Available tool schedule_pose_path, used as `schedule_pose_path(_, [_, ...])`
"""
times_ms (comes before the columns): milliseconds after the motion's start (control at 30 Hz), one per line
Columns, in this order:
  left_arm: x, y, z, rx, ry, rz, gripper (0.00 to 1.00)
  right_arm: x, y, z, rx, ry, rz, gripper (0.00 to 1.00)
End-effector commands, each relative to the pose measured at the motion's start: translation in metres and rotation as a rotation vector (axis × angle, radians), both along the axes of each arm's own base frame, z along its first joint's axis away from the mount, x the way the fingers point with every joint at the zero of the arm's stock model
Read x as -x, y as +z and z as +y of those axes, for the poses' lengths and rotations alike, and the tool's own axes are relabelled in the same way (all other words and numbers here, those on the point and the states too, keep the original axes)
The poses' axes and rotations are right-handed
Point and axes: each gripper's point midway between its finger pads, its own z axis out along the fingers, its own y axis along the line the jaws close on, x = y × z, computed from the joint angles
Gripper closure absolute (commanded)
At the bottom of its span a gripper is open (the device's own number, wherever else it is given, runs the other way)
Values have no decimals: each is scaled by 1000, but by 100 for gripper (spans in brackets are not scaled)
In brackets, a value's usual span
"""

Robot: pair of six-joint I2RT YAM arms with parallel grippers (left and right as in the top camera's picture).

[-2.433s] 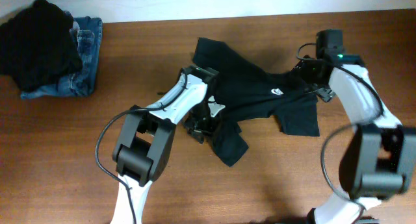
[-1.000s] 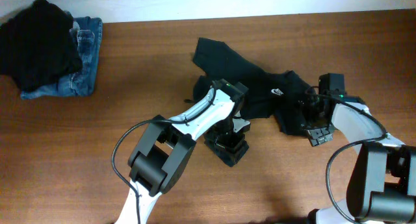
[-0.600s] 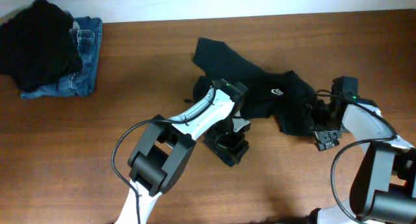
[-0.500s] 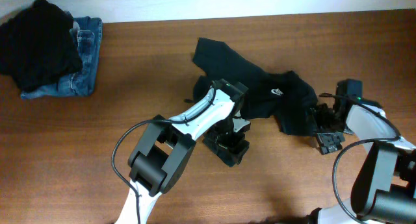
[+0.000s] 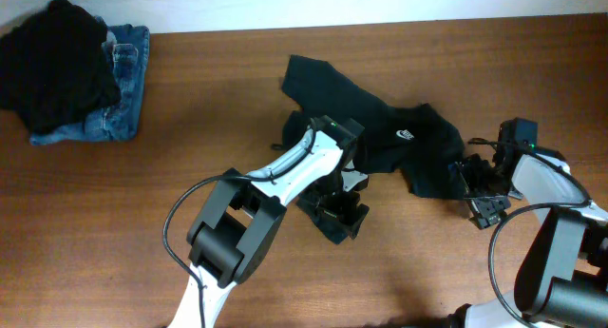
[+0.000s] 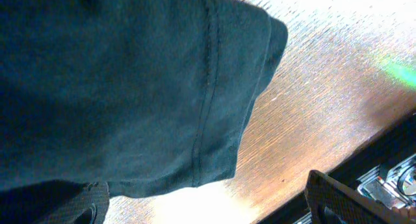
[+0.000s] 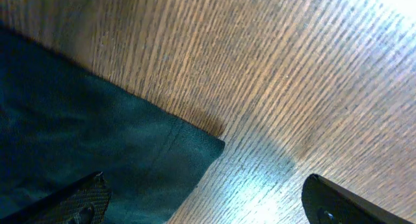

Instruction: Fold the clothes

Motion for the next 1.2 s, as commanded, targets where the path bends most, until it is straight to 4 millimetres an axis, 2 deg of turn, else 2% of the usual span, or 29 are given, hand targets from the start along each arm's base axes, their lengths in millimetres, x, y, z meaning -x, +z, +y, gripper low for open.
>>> schedule_pose_path(0, [-4,-7,-3,16,-1,-8,4,3,-1,0,1,53,-7,1])
schedule_pose_path(300, [-6,-8,-5,25,-1,-18,3,-4,-1,-3,26,138,-46,0])
schedule_pose_path(533, [-11,-9,-10,45,-1,-42,1,-9,-1,-7,59,202,-71,19])
schedule_pose_path(633, [-13,-11,-7,31,-5,-56,1,-11,-1,-8,62,201,-77,24])
schedule_pose_path(800, [-17,-14,-2,2,-13,-82,1,-13,-1,-10,73,200,-84,28])
schedule_pose_path(933, [-19,-14,-4,10,-13,-90,1,-6,-3,-22,140,193,-39,32])
schedule_pose_path(1033, [-21,-15,-6,18,-12,-100,1,0,-9,-25,151,193,0,39])
schedule_pose_path(1167, [-22,-15,-6,18,-13,-104,1,6,-20,-22,131,199,41,39])
